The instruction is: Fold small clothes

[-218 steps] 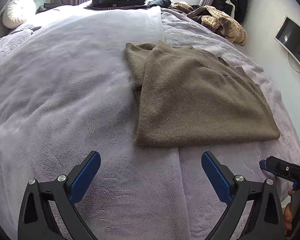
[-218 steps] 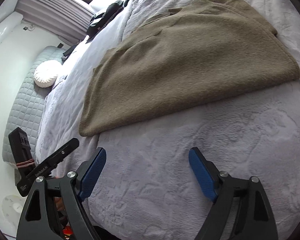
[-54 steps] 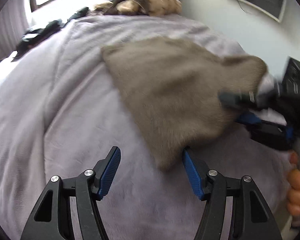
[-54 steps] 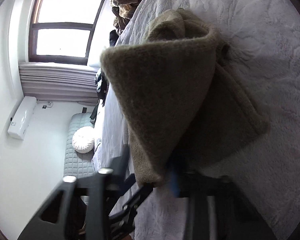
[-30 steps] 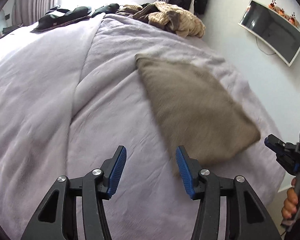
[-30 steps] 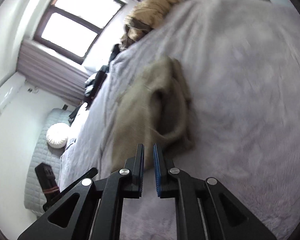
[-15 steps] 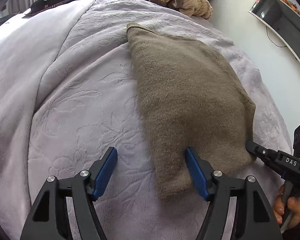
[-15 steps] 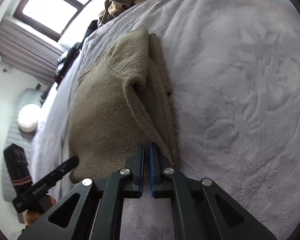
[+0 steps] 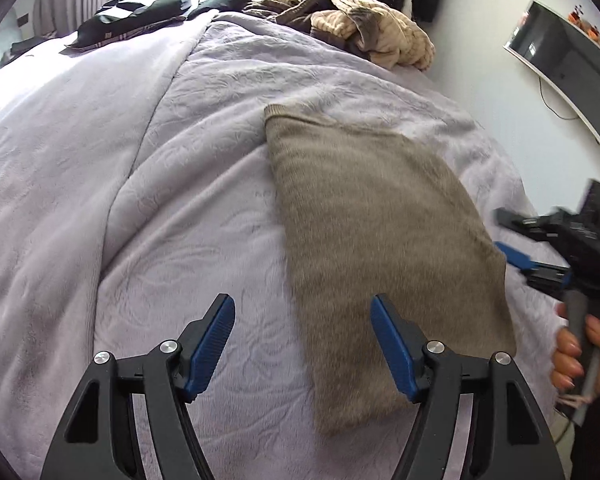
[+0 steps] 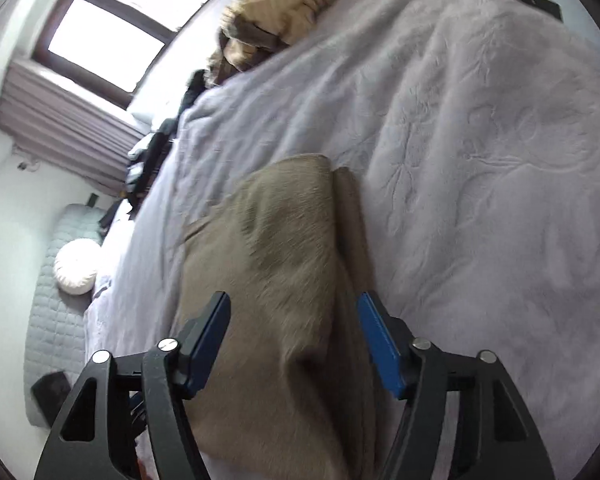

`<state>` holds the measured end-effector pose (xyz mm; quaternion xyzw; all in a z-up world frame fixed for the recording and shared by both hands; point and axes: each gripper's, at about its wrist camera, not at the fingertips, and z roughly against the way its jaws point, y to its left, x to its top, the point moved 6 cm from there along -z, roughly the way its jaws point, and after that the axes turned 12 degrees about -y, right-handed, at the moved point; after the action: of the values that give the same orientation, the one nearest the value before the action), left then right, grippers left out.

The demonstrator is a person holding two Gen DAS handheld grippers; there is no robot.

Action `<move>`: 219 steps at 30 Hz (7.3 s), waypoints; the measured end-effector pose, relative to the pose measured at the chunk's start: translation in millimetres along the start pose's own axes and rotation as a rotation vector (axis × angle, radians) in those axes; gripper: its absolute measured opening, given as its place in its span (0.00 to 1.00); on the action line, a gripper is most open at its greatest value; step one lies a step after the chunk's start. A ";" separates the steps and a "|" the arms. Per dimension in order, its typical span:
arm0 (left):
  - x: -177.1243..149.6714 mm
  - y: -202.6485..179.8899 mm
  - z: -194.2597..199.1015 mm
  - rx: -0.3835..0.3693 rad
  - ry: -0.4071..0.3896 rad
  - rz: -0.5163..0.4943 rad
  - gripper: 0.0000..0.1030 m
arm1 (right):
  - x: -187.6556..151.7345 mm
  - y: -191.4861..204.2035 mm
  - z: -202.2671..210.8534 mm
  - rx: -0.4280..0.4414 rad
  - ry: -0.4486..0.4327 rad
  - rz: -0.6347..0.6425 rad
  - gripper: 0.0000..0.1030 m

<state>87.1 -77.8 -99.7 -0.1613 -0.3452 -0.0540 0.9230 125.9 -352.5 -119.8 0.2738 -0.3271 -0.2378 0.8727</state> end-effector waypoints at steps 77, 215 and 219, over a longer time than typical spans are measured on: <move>-13.9 0.6 -27.0 0.019 0.135 -0.023 0.99 | -50.5 -21.0 64.3 0.032 0.036 0.062 0.80; -152.2 79.1 145.4 0.142 0.011 -0.035 0.71 | -256.1 92.9 98.0 0.019 0.143 0.470 0.21; -151.2 78.9 145.4 0.144 0.013 -0.031 0.71 | -254.9 90.7 104.7 0.015 0.140 0.444 0.22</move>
<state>-100.7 43.5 -116.1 -0.0888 -0.3446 -0.0441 0.9335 -97.6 -168.0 -108.1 0.2175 -0.3199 -0.0181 0.9220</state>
